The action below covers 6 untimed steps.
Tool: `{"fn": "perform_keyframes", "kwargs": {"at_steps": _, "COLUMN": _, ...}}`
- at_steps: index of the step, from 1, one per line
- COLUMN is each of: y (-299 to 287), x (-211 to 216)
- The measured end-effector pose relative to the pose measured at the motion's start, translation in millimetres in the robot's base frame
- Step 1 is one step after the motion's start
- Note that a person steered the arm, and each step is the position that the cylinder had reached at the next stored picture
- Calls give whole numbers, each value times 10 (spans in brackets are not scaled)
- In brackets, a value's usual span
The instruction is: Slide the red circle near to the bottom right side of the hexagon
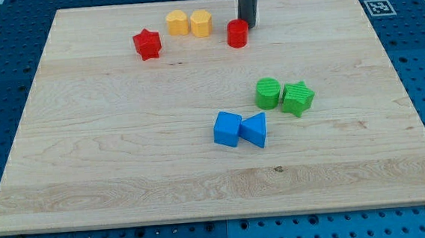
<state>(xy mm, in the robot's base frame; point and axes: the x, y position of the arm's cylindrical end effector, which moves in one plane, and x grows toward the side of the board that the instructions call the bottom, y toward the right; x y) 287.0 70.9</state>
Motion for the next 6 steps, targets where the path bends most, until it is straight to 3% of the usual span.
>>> {"fn": "perform_keyframes", "kwargs": {"at_steps": 3, "y": 501, "x": 339}}
{"fn": "perform_keyframes", "kwargs": {"at_steps": 6, "y": -126, "x": 482}}
